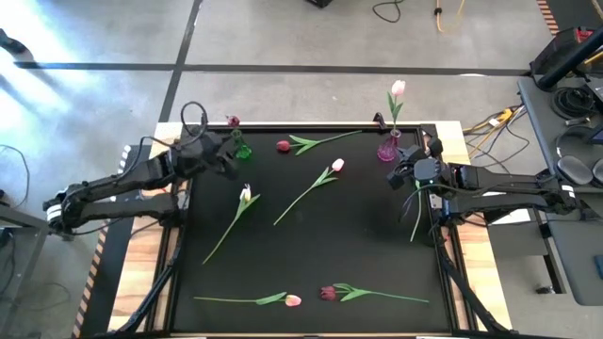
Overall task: Sort flowers into vase by color
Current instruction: Put the pink flower into the violet vase
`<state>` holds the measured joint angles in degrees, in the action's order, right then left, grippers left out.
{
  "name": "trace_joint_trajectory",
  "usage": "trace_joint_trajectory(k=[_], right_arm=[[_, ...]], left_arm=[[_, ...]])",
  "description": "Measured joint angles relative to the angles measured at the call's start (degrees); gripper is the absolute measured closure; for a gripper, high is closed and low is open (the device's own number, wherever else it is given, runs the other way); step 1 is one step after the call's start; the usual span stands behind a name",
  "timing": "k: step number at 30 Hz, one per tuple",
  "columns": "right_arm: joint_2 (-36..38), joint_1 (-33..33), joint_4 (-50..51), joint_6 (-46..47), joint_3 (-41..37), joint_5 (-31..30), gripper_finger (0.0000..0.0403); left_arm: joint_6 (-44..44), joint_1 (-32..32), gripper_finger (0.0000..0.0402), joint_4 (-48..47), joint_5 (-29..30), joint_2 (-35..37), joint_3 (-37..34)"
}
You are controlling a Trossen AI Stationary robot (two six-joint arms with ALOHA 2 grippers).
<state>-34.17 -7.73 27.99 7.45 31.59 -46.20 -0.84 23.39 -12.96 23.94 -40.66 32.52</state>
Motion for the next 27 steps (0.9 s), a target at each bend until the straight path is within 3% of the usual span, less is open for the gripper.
trace_joint_trajectory(k=[9,16,20,27], right_arm=[[0.0,0.0,0.0,0.0,0.0,6.2,0.0390],[0.0,0.0,0.0,1.6,0.0,6.3,0.0390],[-0.1,0.0,0.0,1.6,0.0,6.3,0.0390],[-0.1,0.0,0.0,1.6,0.0,6.3,0.0390]], left_arm=[[-1.3,-15.1,0.0214,0.6,0.6,-2.4,-0.7],[-6.5,-27.0,0.0217,5.9,0.2,-11.4,-0.5],[-13.8,-27.1,0.0236,14.6,-5.2,-20.6,-0.4],[-20.8,-23.6,0.0266,33.9,-7.5,-39.1,-0.4]])
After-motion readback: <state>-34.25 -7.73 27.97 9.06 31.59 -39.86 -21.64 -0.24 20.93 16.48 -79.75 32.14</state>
